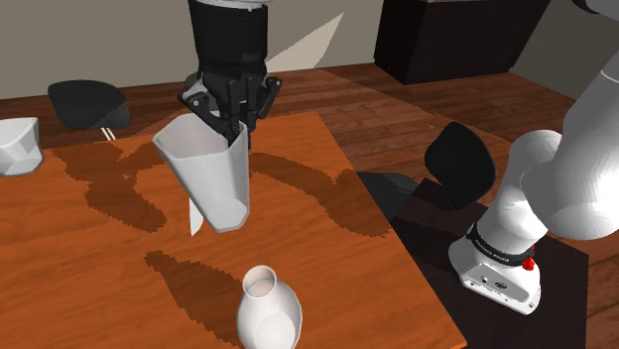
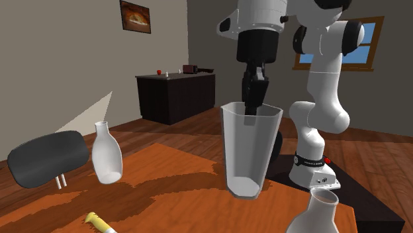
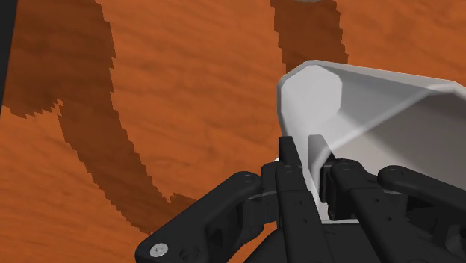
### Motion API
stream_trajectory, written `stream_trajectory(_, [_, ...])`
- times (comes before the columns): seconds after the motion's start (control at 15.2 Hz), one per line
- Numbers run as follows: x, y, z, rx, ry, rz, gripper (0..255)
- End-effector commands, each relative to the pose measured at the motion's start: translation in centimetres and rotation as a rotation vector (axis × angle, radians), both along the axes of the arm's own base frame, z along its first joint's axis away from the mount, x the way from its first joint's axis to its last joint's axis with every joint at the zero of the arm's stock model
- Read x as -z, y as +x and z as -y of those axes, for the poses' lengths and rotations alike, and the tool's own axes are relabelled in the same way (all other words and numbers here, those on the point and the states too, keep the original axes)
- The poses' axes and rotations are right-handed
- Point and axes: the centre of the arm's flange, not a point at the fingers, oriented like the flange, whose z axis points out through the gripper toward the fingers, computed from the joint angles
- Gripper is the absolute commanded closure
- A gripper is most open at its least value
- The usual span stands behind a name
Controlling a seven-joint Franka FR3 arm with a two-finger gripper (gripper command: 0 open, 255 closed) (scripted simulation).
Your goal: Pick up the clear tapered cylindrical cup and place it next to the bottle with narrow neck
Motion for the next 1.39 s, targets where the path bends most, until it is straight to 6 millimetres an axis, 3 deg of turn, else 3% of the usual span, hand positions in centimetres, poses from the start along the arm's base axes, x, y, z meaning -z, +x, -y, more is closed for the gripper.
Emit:
stream_trajectory(0.0, [1.1,-0.1,0.0,0.000,0.001,0.001,255])
stream_trajectory(1.32, [11.6,-0.1,0.0,0.000,0.001,0.001,255])
